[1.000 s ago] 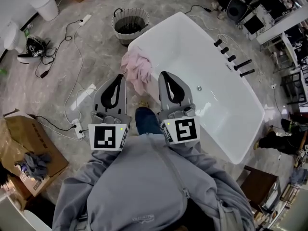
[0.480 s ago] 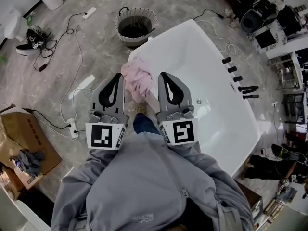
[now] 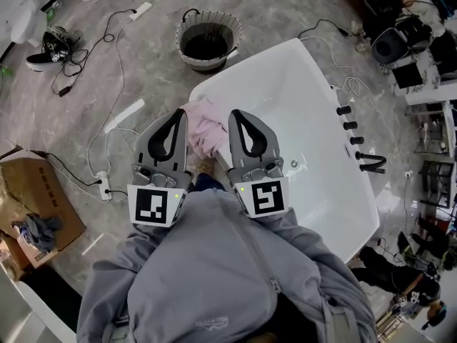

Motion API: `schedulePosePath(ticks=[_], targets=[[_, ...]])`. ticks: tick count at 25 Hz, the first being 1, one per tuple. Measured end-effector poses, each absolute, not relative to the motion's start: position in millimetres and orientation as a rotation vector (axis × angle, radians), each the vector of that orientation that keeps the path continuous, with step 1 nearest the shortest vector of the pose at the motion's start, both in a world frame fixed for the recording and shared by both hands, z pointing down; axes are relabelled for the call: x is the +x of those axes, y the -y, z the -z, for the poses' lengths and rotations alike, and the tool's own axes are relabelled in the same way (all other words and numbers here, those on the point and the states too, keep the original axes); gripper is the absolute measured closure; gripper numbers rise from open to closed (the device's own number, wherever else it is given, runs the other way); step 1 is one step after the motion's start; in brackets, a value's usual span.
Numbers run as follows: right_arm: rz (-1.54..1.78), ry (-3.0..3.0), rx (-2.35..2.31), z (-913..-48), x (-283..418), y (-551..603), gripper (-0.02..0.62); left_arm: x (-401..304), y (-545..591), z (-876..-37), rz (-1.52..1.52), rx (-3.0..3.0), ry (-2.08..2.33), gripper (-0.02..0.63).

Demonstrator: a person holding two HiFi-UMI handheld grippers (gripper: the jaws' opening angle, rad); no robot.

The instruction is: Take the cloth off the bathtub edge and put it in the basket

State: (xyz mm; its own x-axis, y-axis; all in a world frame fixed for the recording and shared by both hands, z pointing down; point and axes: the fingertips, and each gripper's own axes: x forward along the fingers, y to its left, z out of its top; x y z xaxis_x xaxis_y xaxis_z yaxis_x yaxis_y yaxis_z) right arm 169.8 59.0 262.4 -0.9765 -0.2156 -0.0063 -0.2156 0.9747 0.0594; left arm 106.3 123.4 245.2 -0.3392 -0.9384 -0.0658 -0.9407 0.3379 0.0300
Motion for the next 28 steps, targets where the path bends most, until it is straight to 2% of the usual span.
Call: schedulePosePath(ticks=[17, 28], targets=[[0.088, 3.091, 0.404, -270.2, 130.2, -29.6, 0.592, 60.9, -99.6, -256.1, -0.025, -1.889, -2.504, 0.598], [0.037, 3.057, 0.443, -298.6, 125.2, -20.3, 0.592, 65.5, -87.6, -286.7, -0.010, -2.039, -2.450, 0.598]])
